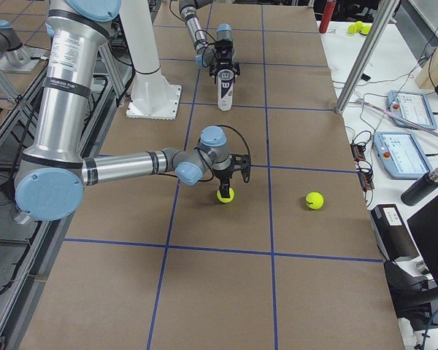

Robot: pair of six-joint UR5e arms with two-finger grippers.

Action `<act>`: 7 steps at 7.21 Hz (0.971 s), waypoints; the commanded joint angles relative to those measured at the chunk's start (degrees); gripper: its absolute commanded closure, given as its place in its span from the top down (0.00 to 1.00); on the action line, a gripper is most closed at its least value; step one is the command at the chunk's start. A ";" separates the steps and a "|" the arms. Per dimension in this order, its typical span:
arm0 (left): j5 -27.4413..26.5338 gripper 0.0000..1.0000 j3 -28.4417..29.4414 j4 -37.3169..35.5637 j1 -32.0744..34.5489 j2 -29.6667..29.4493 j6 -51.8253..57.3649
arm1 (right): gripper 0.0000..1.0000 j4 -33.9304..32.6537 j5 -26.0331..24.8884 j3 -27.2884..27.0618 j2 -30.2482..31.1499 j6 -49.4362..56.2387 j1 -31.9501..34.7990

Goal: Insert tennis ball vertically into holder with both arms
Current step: 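Lower the right gripper onto the nearer yellow ball while left holds the can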

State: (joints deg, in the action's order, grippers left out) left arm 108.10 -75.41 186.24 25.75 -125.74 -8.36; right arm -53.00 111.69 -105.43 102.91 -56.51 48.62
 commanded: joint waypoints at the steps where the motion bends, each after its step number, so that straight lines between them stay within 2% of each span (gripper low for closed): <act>1: 0.00 0.98 0.00 0.00 0.09 0.06 0.01 | 1.00 0.00 -1.91 1.71 0.01 -0.01 -1.94; 2: 0.00 0.98 0.00 0.09 0.00 0.06 0.01 | 0.99 0.00 -1.92 1.89 -0.08 -0.01 -2.30; 3: 0.00 0.99 0.00 0.09 0.09 0.06 0.01 | 0.92 0.00 -1.92 1.89 -0.08 -0.01 -2.56; 4: 0.00 0.99 0.00 0.18 0.09 0.06 0.01 | 0.65 0.00 -2.18 2.06 -0.08 0.69 -3.26; 5: 0.00 0.99 0.00 0.26 0.09 0.06 0.01 | 0.31 0.00 -2.18 1.98 -0.08 0.78 -3.35; 6: 0.00 0.99 0.00 0.26 0.09 0.06 -0.08 | 0.10 0.00 -2.09 1.46 -0.17 0.87 -3.27; 7: 0.00 0.99 0.00 0.35 0.09 0.06 -0.08 | 0.00 0.00 -1.66 0.84 -0.43 0.96 -3.27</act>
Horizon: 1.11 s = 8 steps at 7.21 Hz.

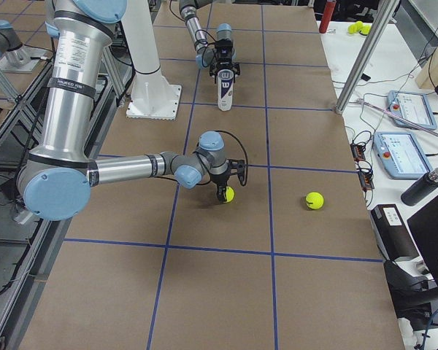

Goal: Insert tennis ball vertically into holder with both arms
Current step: 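Lower the right gripper onto the nearer yellow ball while left holds the can, then grasp and lift the yellow ball with the right gripper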

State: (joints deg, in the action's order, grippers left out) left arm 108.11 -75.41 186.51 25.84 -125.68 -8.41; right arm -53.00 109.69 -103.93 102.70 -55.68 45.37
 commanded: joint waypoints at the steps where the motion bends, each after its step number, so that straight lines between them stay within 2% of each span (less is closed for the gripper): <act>1: 0.09 0.99 0.00 0.17 0.00 0.09 0.06 | 0.00 0.00 0.79 -0.75 -1.70 0.14 0.59; 3: 0.09 0.98 0.00 0.17 0.00 0.17 0.06 | 0.00 -0.70 0.62 -2.94 -5.65 -0.91 1.38; 5: 0.09 0.98 0.00 0.34 0.00 0.44 -0.03 | 0.00 -1.40 1.40 -5.91 -10.75 -10.72 1.47; 6: 0.09 0.99 0.00 0.34 0.00 0.44 -0.03 | 0.00 -5.93 3.76 -11.24 -12.77 -13.72 1.91; 7: 0.09 0.98 0.00 0.43 0.00 0.44 -0.03 | 0.00 -12.76 4.56 -16.08 -17.84 -20.62 1.91; 8: 0.09 0.98 0.00 0.34 0.00 0.44 -0.03 | 0.00 -19.96 4.66 -17.00 -26.68 -28.61 1.91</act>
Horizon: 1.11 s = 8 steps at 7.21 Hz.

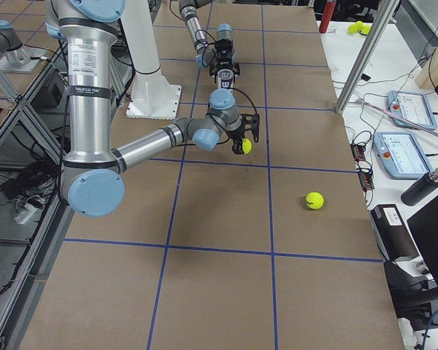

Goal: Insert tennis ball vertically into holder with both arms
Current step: 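Grasp and lift the yellow ball with the right gripper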

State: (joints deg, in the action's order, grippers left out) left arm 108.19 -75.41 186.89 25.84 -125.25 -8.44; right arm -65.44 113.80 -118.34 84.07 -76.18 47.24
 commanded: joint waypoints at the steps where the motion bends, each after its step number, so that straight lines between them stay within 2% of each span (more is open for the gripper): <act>1: 0.00 0.98 0.00 -0.04 -0.09 0.01 0.00 | 0.00 -16.21 0.46 -2.68 -16.83 -11.93 -0.99; 2: 0.00 0.98 0.00 -0.04 -0.17 0.01 0.00 | 0.00 -19.60 -0.07 -2.68 -20.75 -13.62 -2.66; 4: 0.00 0.98 0.09 -0.12 -0.26 0.01 0.00 | 0.00 -21.64 -1.29 -2.86 -24.72 -18.62 -6.17; 6: 0.00 0.98 0.09 -0.21 -0.26 -0.25 0.00 | 0.00 -29.89 -9.26 -2.95 -30.43 -20.84 -13.10; 8: 0.00 0.98 0.18 -0.21 -0.26 -0.34 -0.09 | 0.00 -32.36 -14.12 -2.68 -32.81 -22.95 -17.86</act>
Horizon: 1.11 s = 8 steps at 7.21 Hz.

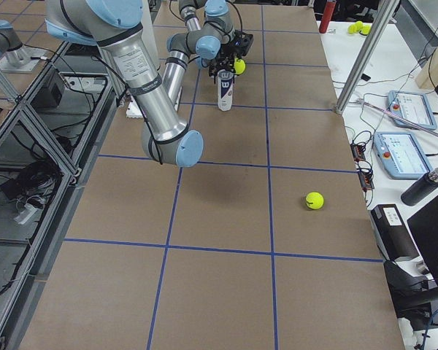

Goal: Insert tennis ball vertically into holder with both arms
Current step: 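Carry the ball with the right gripper over the can's open top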

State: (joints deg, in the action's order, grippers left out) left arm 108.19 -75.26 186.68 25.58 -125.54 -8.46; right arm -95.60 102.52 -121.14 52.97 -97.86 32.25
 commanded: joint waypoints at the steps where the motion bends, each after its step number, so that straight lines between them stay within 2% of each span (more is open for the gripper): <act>1: 0.00 0.98 0.03 0.00 0.00 -0.14 -0.07 | 0.07 -4.48 -4.42 0.12 -3.21 -1.37 -4.55; 2: 0.00 0.98 0.03 0.00 0.00 -0.14 -0.07 | 0.22 -4.77 -5.66 0.20 -3.40 -1.37 -5.79; 4: 0.00 0.98 0.03 0.00 0.00 -0.14 -0.07 | 0.36 -5.47 -6.81 0.20 -3.49 -1.37 -6.68; 5: 0.00 0.98 0.03 0.00 0.00 -0.23 -0.07 | 0.52 -5.56 -6.81 0.20 -3.40 -1.37 -6.68; 6: 0.00 0.98 0.03 0.00 0.00 -0.14 -0.07 | 0.87 -5.56 -7.59 0.20 -3.40 -1.29 -6.68; 7: 0.00 0.98 0.03 0.00 0.00 -0.14 0.02 | 0.99 -5.56 -8.38 0.20 -3.40 -1.28 -6.94; 8: 0.00 0.98 0.03 0.00 0.00 -0.14 -0.07 | 0.99 -5.65 -8.39 0.20 -3.40 -1.20 -6.94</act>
State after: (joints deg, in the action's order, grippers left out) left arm 108.19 -75.23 186.68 25.58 -125.69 -8.49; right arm -101.17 94.50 -120.94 49.57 -99.13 25.41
